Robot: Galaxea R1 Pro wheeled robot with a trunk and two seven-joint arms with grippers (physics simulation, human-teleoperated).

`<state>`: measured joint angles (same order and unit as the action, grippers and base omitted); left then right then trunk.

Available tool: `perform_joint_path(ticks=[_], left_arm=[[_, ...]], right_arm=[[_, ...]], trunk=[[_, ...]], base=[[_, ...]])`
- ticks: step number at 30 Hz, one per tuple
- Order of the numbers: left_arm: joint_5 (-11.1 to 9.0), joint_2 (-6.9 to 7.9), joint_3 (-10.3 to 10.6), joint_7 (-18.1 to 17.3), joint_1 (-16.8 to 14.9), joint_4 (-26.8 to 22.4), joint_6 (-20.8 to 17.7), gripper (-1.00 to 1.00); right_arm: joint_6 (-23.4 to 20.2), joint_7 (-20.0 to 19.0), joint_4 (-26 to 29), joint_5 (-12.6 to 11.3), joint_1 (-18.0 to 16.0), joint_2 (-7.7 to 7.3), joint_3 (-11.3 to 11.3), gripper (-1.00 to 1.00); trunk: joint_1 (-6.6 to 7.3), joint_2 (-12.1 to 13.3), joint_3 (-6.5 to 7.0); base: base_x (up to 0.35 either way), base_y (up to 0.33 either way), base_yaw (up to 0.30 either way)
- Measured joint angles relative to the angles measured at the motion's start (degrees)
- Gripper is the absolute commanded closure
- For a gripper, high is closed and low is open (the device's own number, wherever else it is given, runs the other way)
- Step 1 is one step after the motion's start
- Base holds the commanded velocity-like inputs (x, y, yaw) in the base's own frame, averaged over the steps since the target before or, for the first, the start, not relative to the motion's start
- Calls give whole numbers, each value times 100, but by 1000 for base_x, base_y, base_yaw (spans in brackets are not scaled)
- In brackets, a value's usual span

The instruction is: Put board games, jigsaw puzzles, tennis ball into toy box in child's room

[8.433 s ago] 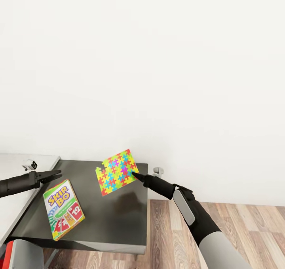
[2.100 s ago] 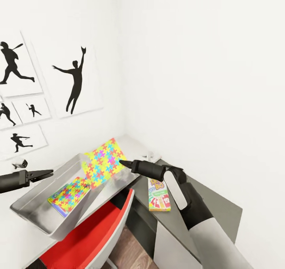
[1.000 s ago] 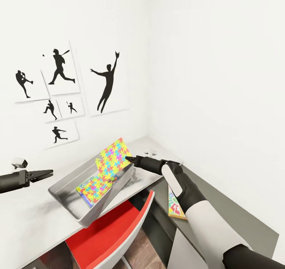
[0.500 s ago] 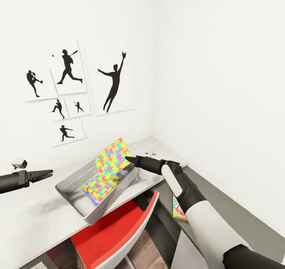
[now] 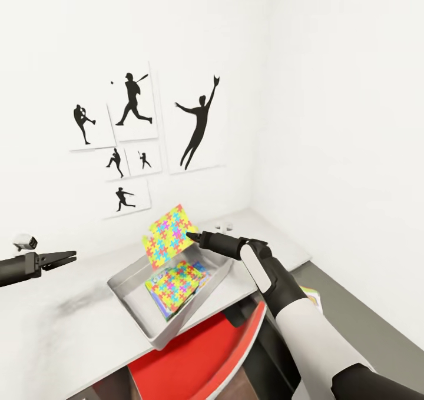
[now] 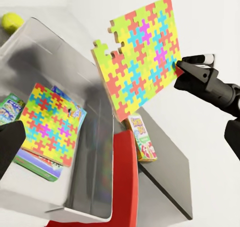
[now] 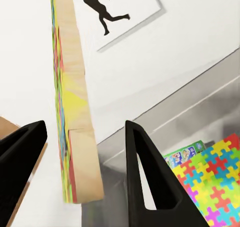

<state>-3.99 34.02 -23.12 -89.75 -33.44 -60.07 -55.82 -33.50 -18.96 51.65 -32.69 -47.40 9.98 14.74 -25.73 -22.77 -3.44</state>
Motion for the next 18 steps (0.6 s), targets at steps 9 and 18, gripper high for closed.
perform_joint_path(ticks=[9, 18], left_arm=[[0, -2, 0, 0, 0, 3, 0, -100], [-3, -2, 0, 0, 0, 4, 0, -100]], right_arm=[[-4, -6, -7, -13, 0, 0, -13, 100], [-230, 6, -99, -22, -16, 0, -30, 100]], trunk=[[1, -1, 0], [-1, -1, 0]], base=[[103, 60, 3], [35, 19, 0]])
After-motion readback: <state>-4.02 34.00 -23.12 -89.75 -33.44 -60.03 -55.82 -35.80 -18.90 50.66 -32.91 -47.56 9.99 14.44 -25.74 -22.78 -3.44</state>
